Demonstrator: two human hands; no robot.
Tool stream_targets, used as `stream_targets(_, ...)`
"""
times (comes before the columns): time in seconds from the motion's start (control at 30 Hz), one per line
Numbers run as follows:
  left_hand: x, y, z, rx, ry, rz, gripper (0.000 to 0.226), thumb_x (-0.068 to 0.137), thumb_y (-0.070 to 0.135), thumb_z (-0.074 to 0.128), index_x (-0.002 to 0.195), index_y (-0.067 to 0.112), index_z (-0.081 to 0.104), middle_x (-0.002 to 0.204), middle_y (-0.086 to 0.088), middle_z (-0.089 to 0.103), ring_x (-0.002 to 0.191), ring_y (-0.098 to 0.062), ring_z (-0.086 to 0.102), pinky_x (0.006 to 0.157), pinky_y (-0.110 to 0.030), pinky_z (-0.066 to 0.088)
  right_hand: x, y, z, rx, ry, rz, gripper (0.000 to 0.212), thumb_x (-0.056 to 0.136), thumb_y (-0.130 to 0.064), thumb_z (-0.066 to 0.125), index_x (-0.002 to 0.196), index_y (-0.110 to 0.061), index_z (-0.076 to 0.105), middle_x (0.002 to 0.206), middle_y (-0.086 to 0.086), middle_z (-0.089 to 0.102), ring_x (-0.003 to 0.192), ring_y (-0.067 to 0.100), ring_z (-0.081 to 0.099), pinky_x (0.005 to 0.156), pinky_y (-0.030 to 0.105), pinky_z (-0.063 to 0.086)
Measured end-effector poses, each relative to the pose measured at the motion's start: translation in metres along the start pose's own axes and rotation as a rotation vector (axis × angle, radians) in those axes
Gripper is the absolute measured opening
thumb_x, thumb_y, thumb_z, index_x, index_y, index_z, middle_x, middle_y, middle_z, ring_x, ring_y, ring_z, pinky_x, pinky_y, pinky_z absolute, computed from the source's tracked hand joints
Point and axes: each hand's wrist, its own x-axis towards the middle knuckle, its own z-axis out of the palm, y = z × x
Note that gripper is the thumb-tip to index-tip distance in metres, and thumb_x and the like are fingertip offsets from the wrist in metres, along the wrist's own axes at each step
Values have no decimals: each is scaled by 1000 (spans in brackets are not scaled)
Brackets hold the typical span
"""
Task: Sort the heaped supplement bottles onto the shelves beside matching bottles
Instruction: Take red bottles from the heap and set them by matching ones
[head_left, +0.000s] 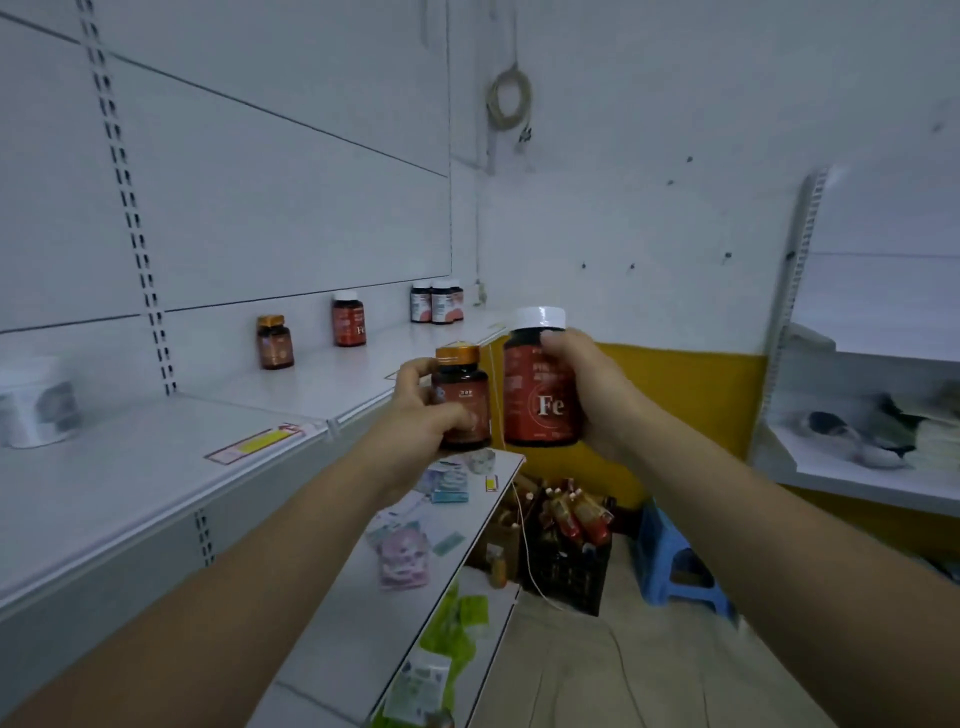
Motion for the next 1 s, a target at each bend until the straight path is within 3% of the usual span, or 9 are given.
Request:
stream_targets(0.1, 51, -14, 1, 42, 118, 22, 60, 81, -11, 56, 128, 21, 36, 113, -11, 54, 99, -28, 60, 89, -50, 53, 66, 10, -13, 44, -138, 26, 30, 94, -26, 49, 122, -15, 52, 96, 6, 67, 83, 21, 67, 69, 34, 54)
stream_targets(0.23, 115, -29, 4, 74, 235, 45, 57, 83, -9, 57, 125, 24, 38, 113, -10, 55, 100, -27, 60, 87, -47, 54, 154, 28, -33, -21, -286, -55, 37, 84, -22, 69, 119, -17, 57, 106, 8, 70, 93, 26, 69, 79, 40, 57)
stream_targets(0.4, 188, -32, 0, 244, 363, 13, 62, 80, -5, 64, 131, 22, 42, 111, -9, 61, 101, -25, 63, 91, -42, 53, 251, 45, -43, 32, -372, -13, 34, 83, -20, 71, 113, -19, 55, 104, 8, 69, 93, 25, 68, 79, 39, 55)
stream_targets(0.6, 263, -38, -25, 464, 513, -23, 59, 79, -6, 67, 122, 19, 36, 100, -1, 54, 92, -18, 60, 84, -36, 54, 357, 69, -16, 87, -463, -67, 31, 86, -13, 65, 114, -20, 54, 100, 2, 65, 87, 19, 64, 69, 33, 49)
stream_targets(0.67, 286, -43, -41, 535, 543, -47, 59, 79, -4, 67, 120, 21, 33, 100, 1, 53, 95, -17, 59, 81, -34, 53, 392, 81, -1, 75, -482, -90, 35, 84, -14, 66, 116, -19, 53, 104, 3, 64, 90, 21, 64, 71, 34, 49)
stream_targets(0.73, 310, -46, -56, 629, 565, -69, 60, 79, -1, 69, 121, 22, 33, 97, 8, 50, 91, -12, 55, 72, -24, 47, 426, 92, 14, 59, -498, -95, 37, 82, -16, 69, 115, -20, 54, 107, 4, 65, 94, 23, 64, 76, 37, 52)
stream_targets(0.9, 365, -59, -79, 795, 600, -122, 75, 79, 1, 70, 133, 25, 24, 99, 10, 48, 99, -17, 55, 86, -31, 47, 504, 110, 36, -40, -541, -129, 38, 79, -21, 74, 112, -20, 55, 108, 2, 64, 98, 21, 63, 86, 39, 52)
stream_targets(1.0, 391, -71, -88, 855, 624, -151, 78, 78, 7, 73, 134, 25, 23, 112, 5, 51, 98, -13, 56, 88, -30, 48, 546, 121, 45, -56, -579, -118, 41, 78, -22, 74, 114, -20, 55, 110, 2, 63, 99, 21, 62, 88, 40, 52)
